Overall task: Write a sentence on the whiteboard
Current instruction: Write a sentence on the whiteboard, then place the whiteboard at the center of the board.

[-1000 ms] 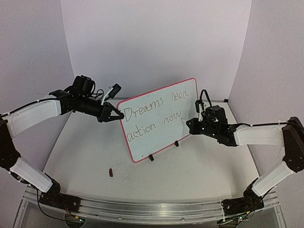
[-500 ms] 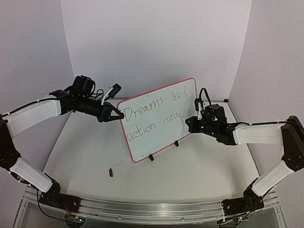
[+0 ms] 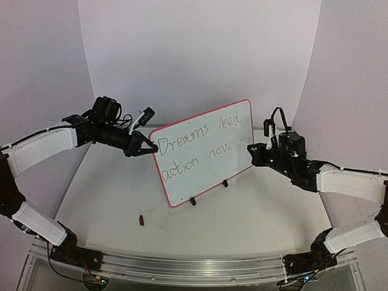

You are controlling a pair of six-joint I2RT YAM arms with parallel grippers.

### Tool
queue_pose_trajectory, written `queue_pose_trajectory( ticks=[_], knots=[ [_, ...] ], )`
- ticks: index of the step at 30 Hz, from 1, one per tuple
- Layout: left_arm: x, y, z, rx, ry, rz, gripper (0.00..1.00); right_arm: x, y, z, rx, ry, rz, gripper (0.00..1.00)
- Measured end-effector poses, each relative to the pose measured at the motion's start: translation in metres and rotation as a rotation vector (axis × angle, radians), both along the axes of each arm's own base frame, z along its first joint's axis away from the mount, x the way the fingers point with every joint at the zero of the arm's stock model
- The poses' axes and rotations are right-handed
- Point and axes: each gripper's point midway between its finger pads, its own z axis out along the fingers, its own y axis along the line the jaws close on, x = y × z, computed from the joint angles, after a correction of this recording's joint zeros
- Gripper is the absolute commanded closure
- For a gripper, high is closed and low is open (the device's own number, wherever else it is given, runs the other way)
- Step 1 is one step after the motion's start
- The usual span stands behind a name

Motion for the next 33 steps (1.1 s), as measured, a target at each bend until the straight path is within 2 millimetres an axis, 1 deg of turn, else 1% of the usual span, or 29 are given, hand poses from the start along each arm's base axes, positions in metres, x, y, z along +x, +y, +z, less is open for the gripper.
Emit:
queue_pose_trajectory(
  ticks=[3,5,8,11,15,17,19,20,21,23,25,27,30,33],
  knots=[
    [-0.003,0.001,0.001,0.01,-0.004,0.0,1.0,-0.011,-0.012,0.03,0.033,-0.063,-0.022,1.0],
    [-0.005,0.001,0.001,0.017,-0.004,0.002,1.0,-0.017,-0.02,0.047,0.049,-0.097,-0.037,1.0],
    [-0.008,0.005,0.001,0.03,-0.001,0.011,1.0,-0.025,-0.028,0.06,0.059,-0.126,-0.052,1.0],
    [-0.012,0.008,0.002,0.036,0.001,0.018,1.0,-0.031,-0.033,0.06,0.056,-0.128,-0.055,1.0],
    [-0.018,0.013,0.004,0.041,0.008,0.032,1.0,-0.036,-0.037,0.051,0.039,-0.108,-0.053,1.0],
    [-0.019,0.014,0.004,0.043,0.012,0.037,0.97,-0.037,-0.037,0.047,0.033,-0.099,-0.052,1.0],
    [-0.02,0.015,0.004,0.044,0.012,0.042,0.91,-0.038,-0.038,0.044,0.029,-0.093,-0.051,1.0],
    [-0.02,0.016,0.004,0.045,0.013,0.044,0.86,-0.039,-0.038,0.043,0.028,-0.09,-0.05,1.0],
    [-0.02,0.016,0.004,0.048,0.013,0.049,0.76,-0.04,-0.038,0.042,0.027,-0.088,-0.048,1.0],
    [-0.018,0.018,0.002,0.059,0.017,0.071,0.64,-0.041,-0.038,0.042,0.027,-0.085,-0.042,1.0],
    [-0.019,0.023,-0.004,0.078,0.031,0.099,0.52,-0.043,-0.037,0.043,0.031,-0.085,-0.031,1.0],
    [-0.023,0.031,-0.009,0.096,0.044,0.134,0.43,-0.045,-0.035,0.044,0.034,-0.083,-0.018,1.0],
    [-0.028,0.042,-0.01,0.104,0.039,0.188,0.33,-0.048,-0.034,0.046,0.038,-0.086,-0.004,1.0],
    [-0.031,0.051,-0.002,0.094,0.02,0.241,0.29,-0.052,-0.035,0.051,0.045,-0.094,0.004,1.0]
  ],
)
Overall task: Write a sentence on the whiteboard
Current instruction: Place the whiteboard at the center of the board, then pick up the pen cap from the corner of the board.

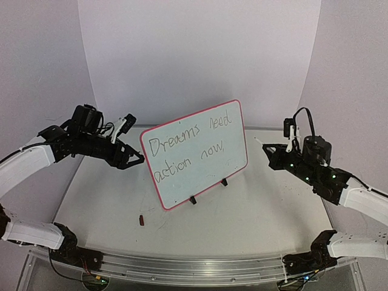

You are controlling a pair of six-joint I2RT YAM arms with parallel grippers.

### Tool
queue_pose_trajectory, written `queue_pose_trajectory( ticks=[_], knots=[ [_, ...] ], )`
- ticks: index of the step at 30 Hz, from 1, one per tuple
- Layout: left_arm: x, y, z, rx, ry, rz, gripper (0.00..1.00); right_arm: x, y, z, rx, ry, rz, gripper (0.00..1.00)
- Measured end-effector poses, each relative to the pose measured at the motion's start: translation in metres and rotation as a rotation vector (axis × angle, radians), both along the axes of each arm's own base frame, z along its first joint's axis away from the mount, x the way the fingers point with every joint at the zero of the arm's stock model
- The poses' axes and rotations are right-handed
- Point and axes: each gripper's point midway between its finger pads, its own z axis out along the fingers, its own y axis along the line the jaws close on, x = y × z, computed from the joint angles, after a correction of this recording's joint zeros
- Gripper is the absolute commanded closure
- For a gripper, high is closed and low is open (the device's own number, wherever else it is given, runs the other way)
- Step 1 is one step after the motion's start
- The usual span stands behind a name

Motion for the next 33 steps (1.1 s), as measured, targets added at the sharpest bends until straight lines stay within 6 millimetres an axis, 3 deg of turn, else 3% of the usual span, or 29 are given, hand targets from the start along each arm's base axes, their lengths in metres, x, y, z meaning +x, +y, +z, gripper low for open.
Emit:
queue_pose_trajectory(
  ticks=[6,11,15,18,24,26,33],
  knots=[
    [-0.005,0.022,-0.001,-0.003,-0.011,0.128,0.22,-0.008,-0.004,0.007,0.012,-0.015,0.004,1.0],
    [-0.002,0.054,-0.016,-0.012,0.033,0.375,0.2,-0.014,-0.008,0.004,0.013,0.006,0.002,1.0],
    [-0.004,0.082,-0.039,-0.038,0.107,0.59,0.23,-0.019,-0.009,-0.006,0.035,0.06,0.003,1.0],
    [-0.014,0.093,-0.07,-0.066,0.201,0.694,0.31,-0.026,-0.004,-0.022,0.061,0.127,0.033,1.0],
    [-0.047,0.092,-0.164,-0.071,0.488,0.782,0.36,-0.047,0.006,-0.07,0.108,0.289,0.109,1.0],
    [-0.061,0.088,-0.186,-0.038,0.571,0.787,0.36,-0.053,0.007,-0.082,0.121,0.328,0.117,1.0],
    [-0.083,0.06,-0.198,-0.017,0.655,0.739,0.33,-0.063,0.008,-0.085,0.189,0.368,0.127,1.0]
  ],
)
